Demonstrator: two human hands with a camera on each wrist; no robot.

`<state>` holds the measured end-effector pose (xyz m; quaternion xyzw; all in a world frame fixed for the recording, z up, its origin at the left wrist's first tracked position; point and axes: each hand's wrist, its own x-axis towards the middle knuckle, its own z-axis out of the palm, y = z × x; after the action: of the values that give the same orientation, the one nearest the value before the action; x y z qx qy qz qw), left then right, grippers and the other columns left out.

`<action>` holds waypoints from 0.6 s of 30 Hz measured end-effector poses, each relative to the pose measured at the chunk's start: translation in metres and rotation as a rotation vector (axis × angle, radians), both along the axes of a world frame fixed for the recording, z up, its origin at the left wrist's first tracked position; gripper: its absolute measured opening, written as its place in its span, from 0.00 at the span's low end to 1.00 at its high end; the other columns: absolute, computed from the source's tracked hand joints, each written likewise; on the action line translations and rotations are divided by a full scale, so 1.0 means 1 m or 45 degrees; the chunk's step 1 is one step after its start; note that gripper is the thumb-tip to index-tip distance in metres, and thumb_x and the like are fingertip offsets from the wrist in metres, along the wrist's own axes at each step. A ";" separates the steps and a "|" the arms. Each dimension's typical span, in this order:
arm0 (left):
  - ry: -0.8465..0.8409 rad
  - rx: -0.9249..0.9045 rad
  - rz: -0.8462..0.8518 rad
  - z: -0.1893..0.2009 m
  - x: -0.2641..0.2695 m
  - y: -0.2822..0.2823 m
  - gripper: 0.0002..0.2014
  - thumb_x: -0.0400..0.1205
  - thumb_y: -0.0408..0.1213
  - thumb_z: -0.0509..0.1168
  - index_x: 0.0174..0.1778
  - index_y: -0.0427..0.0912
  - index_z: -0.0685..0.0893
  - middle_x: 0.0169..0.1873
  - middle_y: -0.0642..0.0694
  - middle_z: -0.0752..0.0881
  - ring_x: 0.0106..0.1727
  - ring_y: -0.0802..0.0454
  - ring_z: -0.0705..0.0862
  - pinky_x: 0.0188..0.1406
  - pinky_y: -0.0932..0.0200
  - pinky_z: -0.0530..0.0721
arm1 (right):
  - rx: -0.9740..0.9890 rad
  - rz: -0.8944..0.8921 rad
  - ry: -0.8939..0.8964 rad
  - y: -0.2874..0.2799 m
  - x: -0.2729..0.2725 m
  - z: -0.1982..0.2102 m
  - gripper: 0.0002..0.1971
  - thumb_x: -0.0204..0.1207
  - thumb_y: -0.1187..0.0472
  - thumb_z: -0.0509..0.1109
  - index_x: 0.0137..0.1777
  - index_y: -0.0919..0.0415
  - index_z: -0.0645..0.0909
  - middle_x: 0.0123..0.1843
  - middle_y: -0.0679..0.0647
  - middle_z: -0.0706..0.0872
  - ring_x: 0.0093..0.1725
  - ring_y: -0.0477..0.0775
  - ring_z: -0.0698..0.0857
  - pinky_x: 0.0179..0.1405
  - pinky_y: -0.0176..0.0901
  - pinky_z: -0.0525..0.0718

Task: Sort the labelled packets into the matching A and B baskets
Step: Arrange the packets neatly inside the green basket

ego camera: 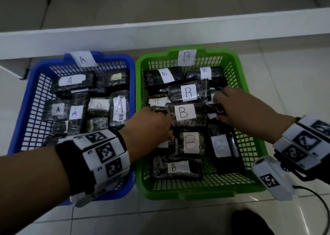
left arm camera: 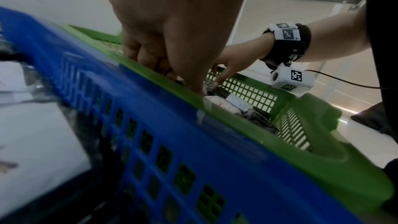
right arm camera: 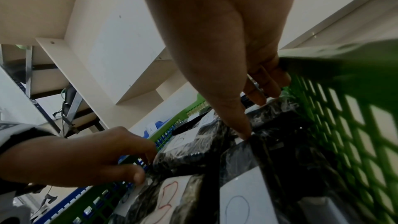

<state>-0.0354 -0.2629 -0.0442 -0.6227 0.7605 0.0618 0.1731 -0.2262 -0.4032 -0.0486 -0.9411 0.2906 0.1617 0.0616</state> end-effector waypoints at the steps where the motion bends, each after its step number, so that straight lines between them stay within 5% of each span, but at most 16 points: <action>1: 0.016 0.010 0.017 -0.002 0.002 0.002 0.19 0.85 0.56 0.54 0.54 0.42 0.76 0.44 0.45 0.83 0.42 0.46 0.82 0.36 0.57 0.66 | 0.009 0.011 0.013 0.000 0.001 0.001 0.24 0.74 0.52 0.70 0.66 0.58 0.70 0.61 0.58 0.75 0.58 0.58 0.76 0.50 0.48 0.79; 5: 0.203 0.053 0.154 -0.010 0.009 0.004 0.17 0.86 0.55 0.52 0.57 0.44 0.73 0.46 0.47 0.82 0.43 0.46 0.83 0.34 0.56 0.72 | 0.023 0.058 0.103 -0.003 0.005 0.002 0.24 0.74 0.53 0.70 0.67 0.56 0.67 0.62 0.55 0.72 0.57 0.55 0.76 0.52 0.48 0.81; 8: 0.290 0.103 0.270 -0.014 0.009 0.002 0.11 0.86 0.50 0.55 0.50 0.45 0.72 0.43 0.45 0.82 0.38 0.46 0.81 0.33 0.55 0.77 | 0.020 0.064 0.142 -0.007 0.010 0.002 0.24 0.73 0.56 0.70 0.67 0.57 0.66 0.61 0.56 0.72 0.56 0.56 0.75 0.50 0.47 0.79; 14: 0.485 0.081 0.307 -0.016 0.014 -0.012 0.12 0.83 0.50 0.61 0.47 0.45 0.81 0.42 0.48 0.83 0.43 0.49 0.83 0.36 0.59 0.74 | 0.026 0.028 0.146 -0.016 0.011 -0.002 0.26 0.71 0.56 0.74 0.65 0.57 0.67 0.62 0.56 0.74 0.57 0.56 0.76 0.48 0.45 0.78; 18: 0.478 0.119 0.281 -0.017 0.016 -0.018 0.13 0.81 0.51 0.65 0.39 0.45 0.77 0.30 0.55 0.74 0.39 0.49 0.81 0.34 0.60 0.72 | 0.079 -0.044 0.078 -0.020 0.009 -0.004 0.24 0.69 0.56 0.77 0.57 0.58 0.65 0.54 0.57 0.79 0.45 0.51 0.73 0.37 0.44 0.71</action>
<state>-0.0193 -0.2804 -0.0609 -0.6710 0.7030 0.2304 0.0494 -0.2169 -0.4236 -0.0525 -0.9281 0.3036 0.1984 0.0846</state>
